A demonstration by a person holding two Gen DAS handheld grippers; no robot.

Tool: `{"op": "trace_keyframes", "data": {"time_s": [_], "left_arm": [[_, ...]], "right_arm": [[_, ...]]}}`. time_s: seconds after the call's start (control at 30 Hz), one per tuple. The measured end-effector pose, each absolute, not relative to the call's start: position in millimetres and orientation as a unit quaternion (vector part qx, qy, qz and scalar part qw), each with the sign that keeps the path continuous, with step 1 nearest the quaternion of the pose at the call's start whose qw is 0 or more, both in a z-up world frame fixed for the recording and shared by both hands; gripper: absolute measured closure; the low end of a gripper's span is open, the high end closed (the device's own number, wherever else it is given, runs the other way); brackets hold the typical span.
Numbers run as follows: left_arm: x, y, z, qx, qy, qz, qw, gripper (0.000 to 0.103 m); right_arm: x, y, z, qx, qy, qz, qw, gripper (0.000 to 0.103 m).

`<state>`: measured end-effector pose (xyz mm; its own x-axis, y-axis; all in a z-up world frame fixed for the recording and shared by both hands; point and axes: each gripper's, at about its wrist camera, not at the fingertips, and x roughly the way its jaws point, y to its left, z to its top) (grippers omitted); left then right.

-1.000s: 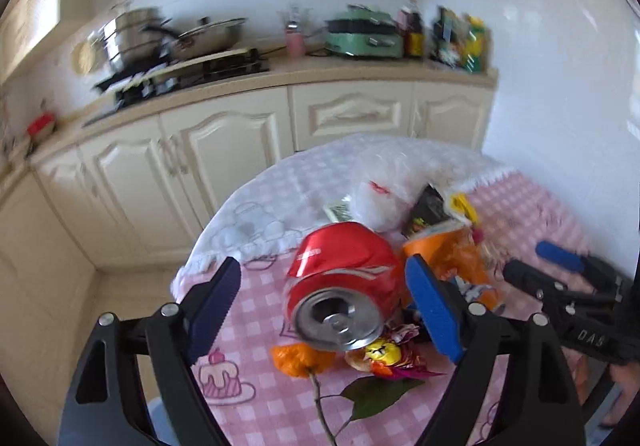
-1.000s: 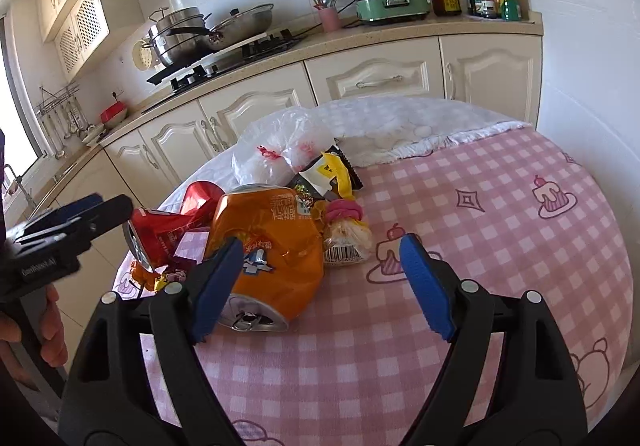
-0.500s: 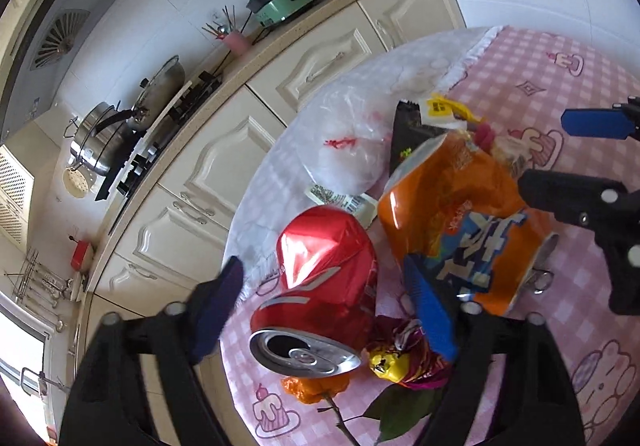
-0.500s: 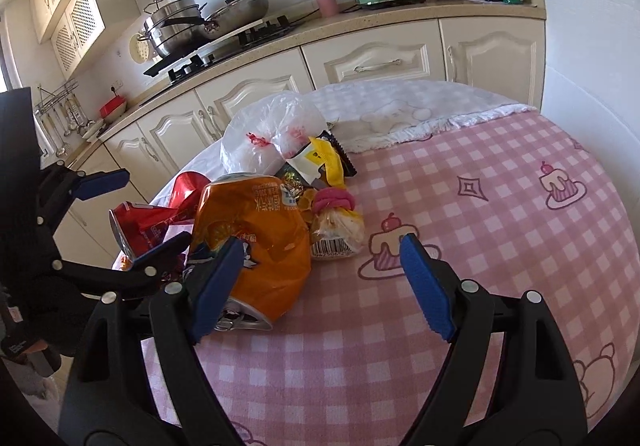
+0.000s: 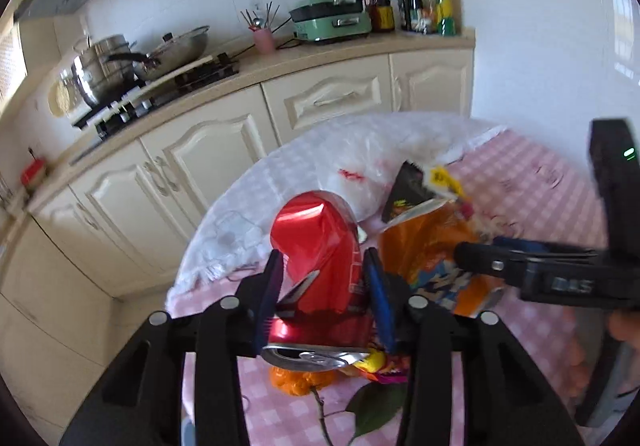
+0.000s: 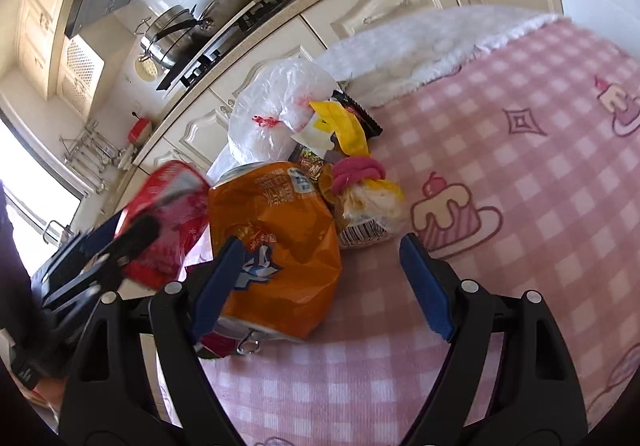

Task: Collect trash
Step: 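Grasp the red crushed can with the left tool while the right tool grasps the orange can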

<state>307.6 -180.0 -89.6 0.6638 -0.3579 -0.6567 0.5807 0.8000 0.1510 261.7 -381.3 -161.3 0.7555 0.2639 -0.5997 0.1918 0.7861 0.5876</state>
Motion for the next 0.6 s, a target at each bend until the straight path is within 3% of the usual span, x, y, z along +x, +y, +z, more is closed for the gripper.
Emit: {"op": "trace_keyframes", "data": {"time_s": [0.2,0.4,0.5,0.57,0.6], "left_arm": [[297,-163,-86,0.105,0.316,-0.302,0.893,0.068],[297,-148,-91,0.058,0.32,-0.321,0.89,0.068],[296,-146,-91,0.055,0.319,-0.322,0.889,0.068],[295,-144,-89,0.049,0.316,-0.322,0.891,0.069],[294,-143,-88,0.045,0.314,-0.323,0.892,0.07]], "right_arm": [[262,-377,-160,0.336,0.358,0.03,0.871,0.026],[272,-363,-163,0.364,0.37,0.078,0.851,0.049],[272,-360,-159,0.36,0.362,0.08,0.856,0.054],[269,-358,-152,0.354,0.349,0.09,0.863,0.078],[267,-357,-148,0.349,0.345,0.094,0.866,0.08]]}}
